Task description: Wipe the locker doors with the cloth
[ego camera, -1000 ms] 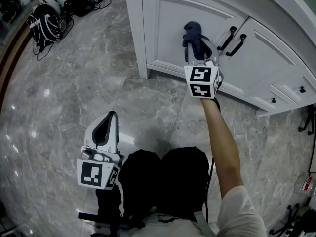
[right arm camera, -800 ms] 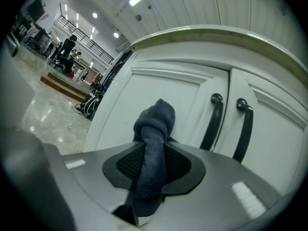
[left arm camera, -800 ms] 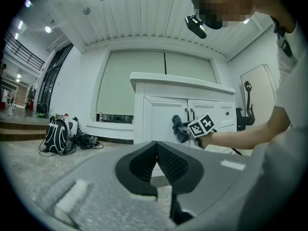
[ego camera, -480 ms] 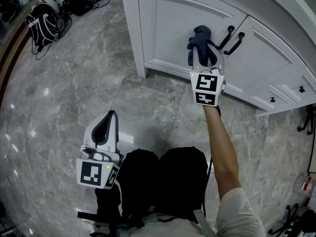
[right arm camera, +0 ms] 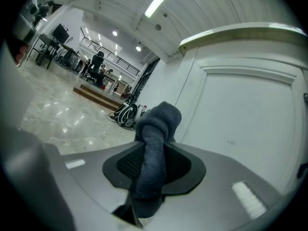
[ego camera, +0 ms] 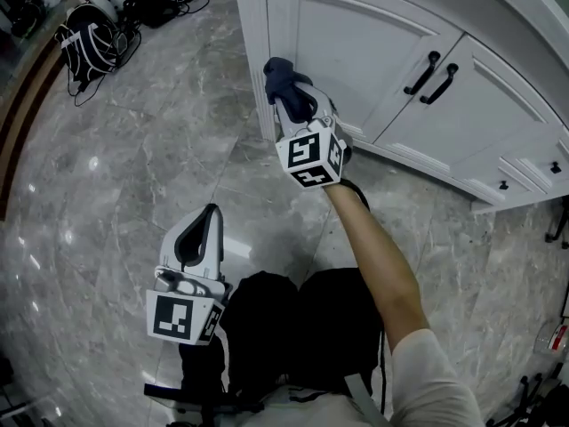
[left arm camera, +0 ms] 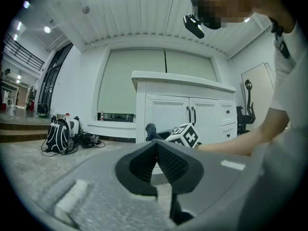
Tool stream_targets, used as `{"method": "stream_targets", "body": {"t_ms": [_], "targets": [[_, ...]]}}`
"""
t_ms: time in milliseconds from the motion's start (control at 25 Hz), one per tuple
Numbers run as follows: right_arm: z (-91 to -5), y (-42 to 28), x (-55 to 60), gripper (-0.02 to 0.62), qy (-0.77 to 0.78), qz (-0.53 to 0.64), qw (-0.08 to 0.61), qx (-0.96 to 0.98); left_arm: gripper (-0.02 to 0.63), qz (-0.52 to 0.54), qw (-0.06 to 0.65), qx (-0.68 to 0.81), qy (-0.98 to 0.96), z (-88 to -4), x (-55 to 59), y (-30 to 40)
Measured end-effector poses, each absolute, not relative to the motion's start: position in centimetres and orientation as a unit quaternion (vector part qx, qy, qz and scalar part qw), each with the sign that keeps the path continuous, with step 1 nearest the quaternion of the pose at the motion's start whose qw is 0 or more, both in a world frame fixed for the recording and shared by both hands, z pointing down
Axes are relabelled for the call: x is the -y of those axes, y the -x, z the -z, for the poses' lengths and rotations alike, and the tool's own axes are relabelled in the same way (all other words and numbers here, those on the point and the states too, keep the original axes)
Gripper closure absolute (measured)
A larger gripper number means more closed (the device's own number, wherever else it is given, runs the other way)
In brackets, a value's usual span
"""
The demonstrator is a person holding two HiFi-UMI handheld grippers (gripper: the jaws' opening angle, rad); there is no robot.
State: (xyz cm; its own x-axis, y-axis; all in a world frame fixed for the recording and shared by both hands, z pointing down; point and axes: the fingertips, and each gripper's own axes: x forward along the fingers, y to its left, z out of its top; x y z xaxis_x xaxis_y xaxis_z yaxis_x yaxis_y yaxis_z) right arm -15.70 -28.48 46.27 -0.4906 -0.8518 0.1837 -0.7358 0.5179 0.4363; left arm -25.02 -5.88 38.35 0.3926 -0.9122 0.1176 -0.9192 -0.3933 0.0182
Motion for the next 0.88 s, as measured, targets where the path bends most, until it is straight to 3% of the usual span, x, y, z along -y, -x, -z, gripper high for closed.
{"method": "stream_targets", "body": {"t_ms": [200, 880], "targets": [[-49.0, 15.3, 32.0, 0.489, -0.488, 0.108, 0.222, 0.837, 0.604, -0.046, 0.034, 0.554, -0.83, -37.9, 5.6, 25.9], [-48.1, 1.9, 29.8, 0.489, -0.582, 0.091, 0.223, 0.776, 0.604, -0.047, 0.027, 0.544, -0.837, -37.5, 5.1, 24.4]]}}
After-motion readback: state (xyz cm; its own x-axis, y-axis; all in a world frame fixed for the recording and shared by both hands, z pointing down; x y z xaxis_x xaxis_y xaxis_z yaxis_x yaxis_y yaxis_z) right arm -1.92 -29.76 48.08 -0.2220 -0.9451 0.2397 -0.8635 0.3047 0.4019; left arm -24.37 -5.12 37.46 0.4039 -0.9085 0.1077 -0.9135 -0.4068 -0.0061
